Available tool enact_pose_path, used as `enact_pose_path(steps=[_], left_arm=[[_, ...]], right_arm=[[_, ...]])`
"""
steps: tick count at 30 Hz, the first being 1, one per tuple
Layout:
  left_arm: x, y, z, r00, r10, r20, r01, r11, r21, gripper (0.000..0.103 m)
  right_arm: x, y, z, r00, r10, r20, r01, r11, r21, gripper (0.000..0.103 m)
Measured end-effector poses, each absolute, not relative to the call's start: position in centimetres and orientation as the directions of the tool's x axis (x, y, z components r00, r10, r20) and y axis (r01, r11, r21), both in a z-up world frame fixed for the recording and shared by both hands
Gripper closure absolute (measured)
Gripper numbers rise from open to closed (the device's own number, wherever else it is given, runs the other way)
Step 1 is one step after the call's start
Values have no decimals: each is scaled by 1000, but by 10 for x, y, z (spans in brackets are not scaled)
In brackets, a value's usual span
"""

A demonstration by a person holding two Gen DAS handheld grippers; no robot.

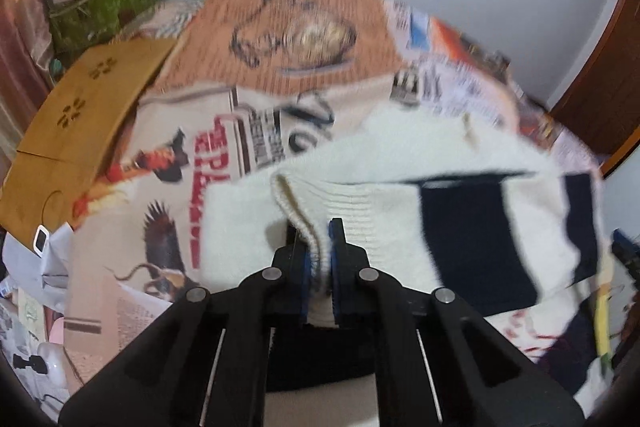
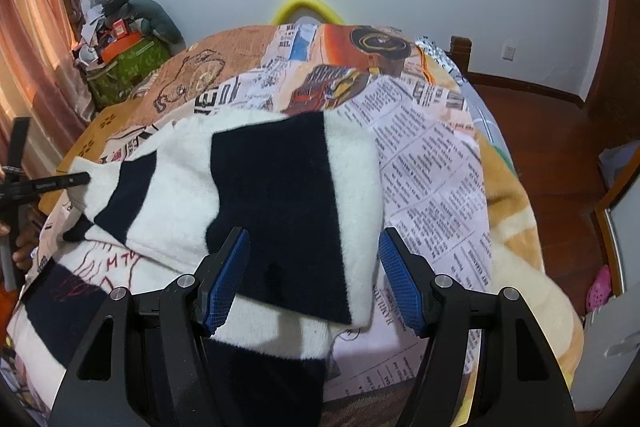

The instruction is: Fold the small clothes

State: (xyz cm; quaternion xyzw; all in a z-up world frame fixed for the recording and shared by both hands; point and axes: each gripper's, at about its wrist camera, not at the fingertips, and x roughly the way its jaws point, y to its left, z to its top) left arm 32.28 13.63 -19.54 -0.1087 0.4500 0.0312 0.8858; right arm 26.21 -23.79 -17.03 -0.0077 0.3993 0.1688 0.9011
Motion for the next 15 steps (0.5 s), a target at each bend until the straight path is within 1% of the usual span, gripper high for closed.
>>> enact_pose_path(steps=[3, 7, 10, 12, 15], left_arm=[[315, 144, -170, 646, -63, -761, -151, 966, -208, 96], [307, 150, -148, 686, -34, -727, -158, 968, -195, 96], [305, 157, -149, 682, -29, -731, -172, 965, -199, 96], [303, 162, -157, 663, -8, -748, -193, 964, -182, 96], [298, 173, -178, 620, -8, -785, -229, 955, -191, 96]], right_arm=[[265, -234, -164, 636, 301, -711, -320, 941, 111, 40], [269, -227, -156, 651, 318, -689, -330, 936, 120, 40], [273, -222, -153, 655, 331, -680, -340, 932, 126, 40], [277, -217, -153, 654, 338, -677, -347, 929, 128, 40], [284, -207, -154, 654, 345, -674, -367, 923, 117, 40]])
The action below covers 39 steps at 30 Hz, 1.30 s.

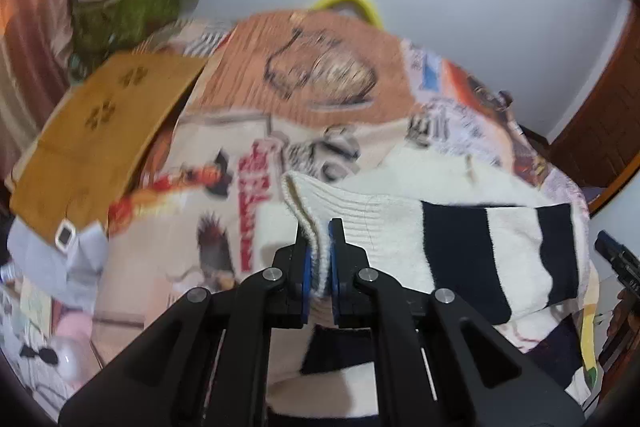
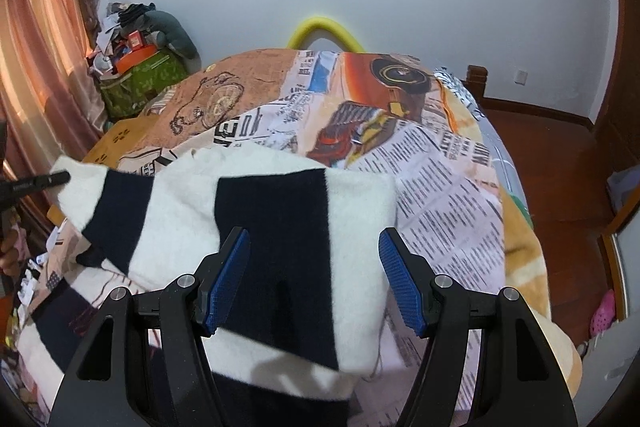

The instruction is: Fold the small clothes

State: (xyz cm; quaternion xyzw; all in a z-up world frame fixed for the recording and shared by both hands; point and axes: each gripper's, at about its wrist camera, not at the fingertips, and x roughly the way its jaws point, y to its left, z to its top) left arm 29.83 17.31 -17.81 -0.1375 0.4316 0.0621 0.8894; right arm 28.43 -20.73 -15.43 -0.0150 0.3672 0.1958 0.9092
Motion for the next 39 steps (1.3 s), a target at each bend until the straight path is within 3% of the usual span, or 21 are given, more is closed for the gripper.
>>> enact_pose_path(steps=[12, 15, 19, 25, 30, 34, 39], left_arm=[[302, 171, -252, 458, 1, -889, -221, 969, -112, 92], [301, 164, -252, 461, 53, -886, -196, 980, -43, 84], [297, 161, -248, 457, 133, -879, -195, 980, 47, 61], [278, 170, -241, 451, 162, -878, -224, 973, 64, 43], [250, 168, -221, 461, 199, -865, -225, 969, 104, 38], [225, 163, -200, 490, 193, -850, -222, 971, 92, 26], [190, 152, -186, 513, 175, -840, -217, 974, 70, 17]], right_arm=[[314, -180, -193, 608, 251, -753, -406, 913, -24, 40], [311, -187, -196, 607, 240, -758, -410, 911, -39, 40], [302, -197, -195, 598, 235, -767, -400, 916, -31, 40], [277, -222, -193, 562, 242, -791, -360, 933, 30, 40], [246, -240, -182, 570, 247, -784, -342, 939, 47, 40], [221, -248, -170, 579, 255, -774, -346, 937, 50, 40], [192, -251, -162, 591, 283, -756, -350, 934, 76, 26]])
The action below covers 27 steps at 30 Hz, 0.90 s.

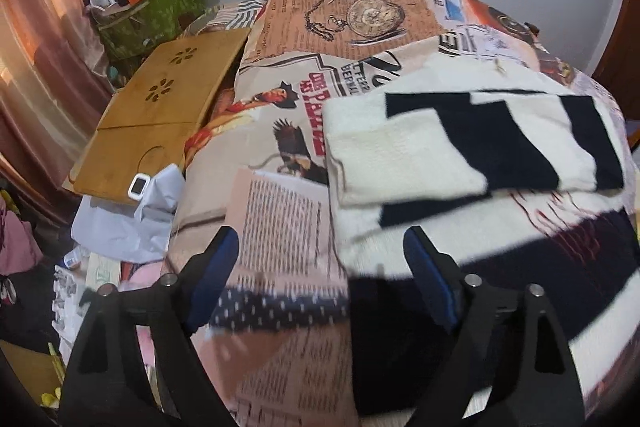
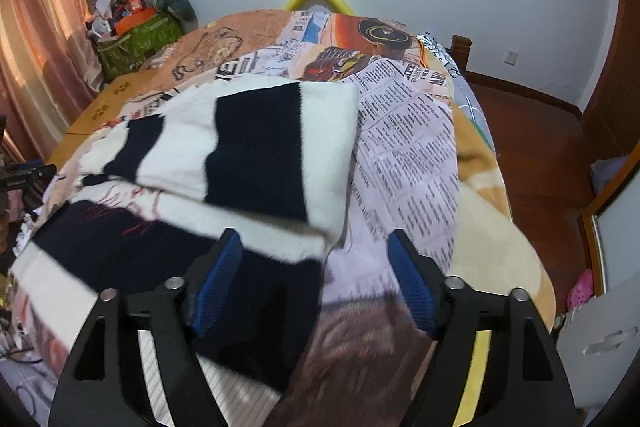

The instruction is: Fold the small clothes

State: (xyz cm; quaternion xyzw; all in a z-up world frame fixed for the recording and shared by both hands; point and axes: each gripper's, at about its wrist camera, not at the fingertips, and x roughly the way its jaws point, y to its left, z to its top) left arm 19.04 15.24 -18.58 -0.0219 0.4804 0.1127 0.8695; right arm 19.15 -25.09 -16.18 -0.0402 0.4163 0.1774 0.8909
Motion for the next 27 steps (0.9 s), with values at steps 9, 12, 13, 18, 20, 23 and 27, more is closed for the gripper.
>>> enact_pose_path(steps=[9, 12, 13, 18, 20, 23, 27], left_arm=[[144, 138, -207, 457, 128, -880, -186, 981, 47, 16], [129, 137, -218, 439, 70, -896, -195, 981, -19, 16], [126, 136, -220, 434, 58, -899, -194, 981, -30, 16], [113, 133, -230, 431, -34, -902, -233, 961, -148, 20], [110, 132, -230, 435, -55, -899, -250, 952, -179, 21], [106, 128, -228, 451, -65, -890, -253, 947, -197, 35], [106, 114, -220, 467, -75, -881, -233, 951, -205, 84]], right_arm=[[151, -247, -195, 503, 324, -801, -362, 921, 145, 26], [140, -245, -205, 479, 337, -811, -363, 917, 166, 26], [137, -245, -207, 473, 343, -812, -365, 915, 175, 26], [130, -245, -213, 470, 368, -802, -353, 911, 212, 28], [132, -246, -214, 449, 399, -799, -344, 903, 258, 38], [130, -242, -216, 439, 429, -789, -350, 891, 290, 54], [127, -232, -212, 428, 452, -783, -389, 874, 292, 83]])
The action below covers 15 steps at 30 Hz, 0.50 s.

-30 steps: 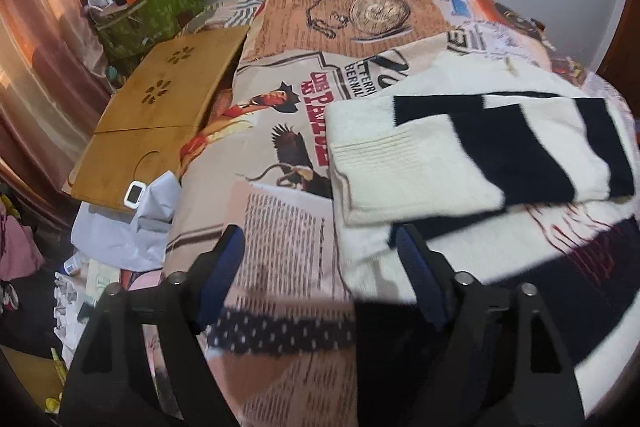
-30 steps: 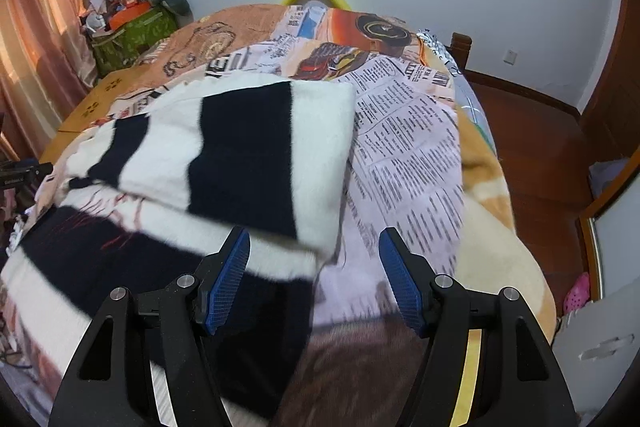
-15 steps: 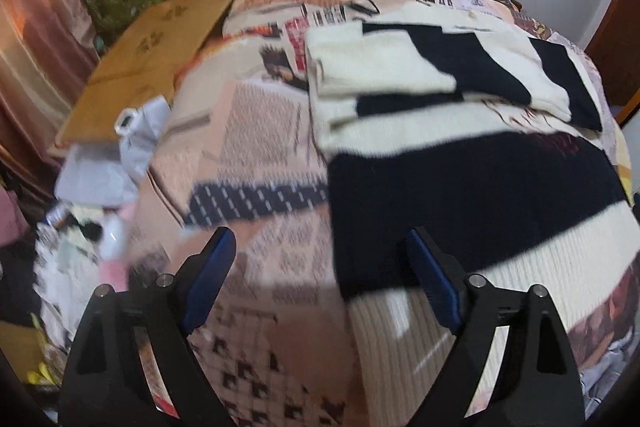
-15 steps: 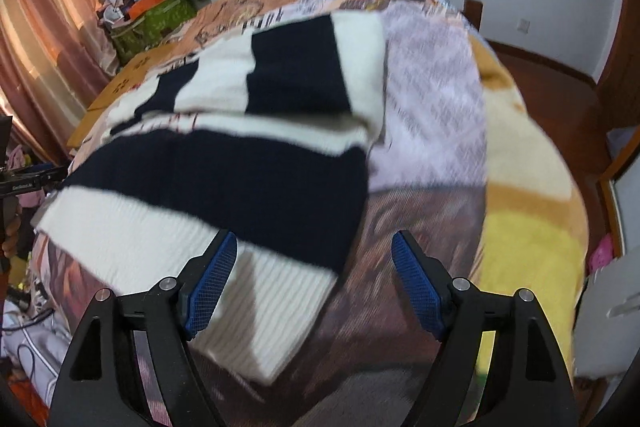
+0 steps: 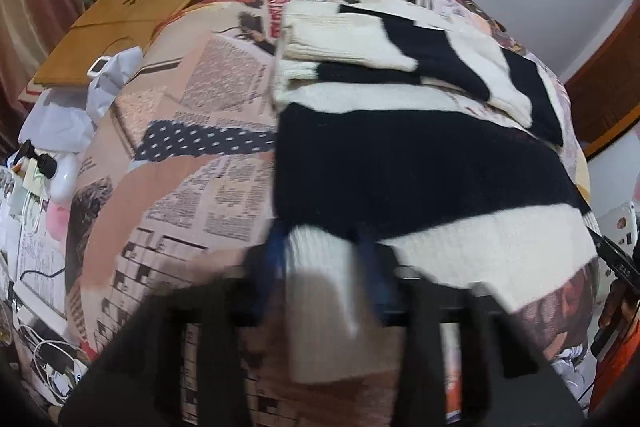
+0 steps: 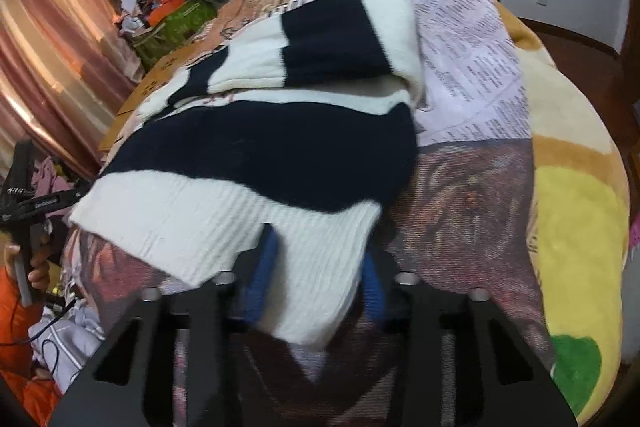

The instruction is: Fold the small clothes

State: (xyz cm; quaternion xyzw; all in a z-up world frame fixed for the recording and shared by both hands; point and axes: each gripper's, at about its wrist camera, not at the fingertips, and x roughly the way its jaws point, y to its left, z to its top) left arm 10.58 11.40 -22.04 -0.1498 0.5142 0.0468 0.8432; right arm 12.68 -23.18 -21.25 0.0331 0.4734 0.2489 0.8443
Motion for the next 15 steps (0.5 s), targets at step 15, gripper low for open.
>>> enact_pose_path(steps=[15], left_arm=[[163, 128, -113, 700, 29, -713, -213, 962, -169, 96]], right_arm=[[181, -206, -133, 599, 475, -645, -477, 858, 189, 96]])
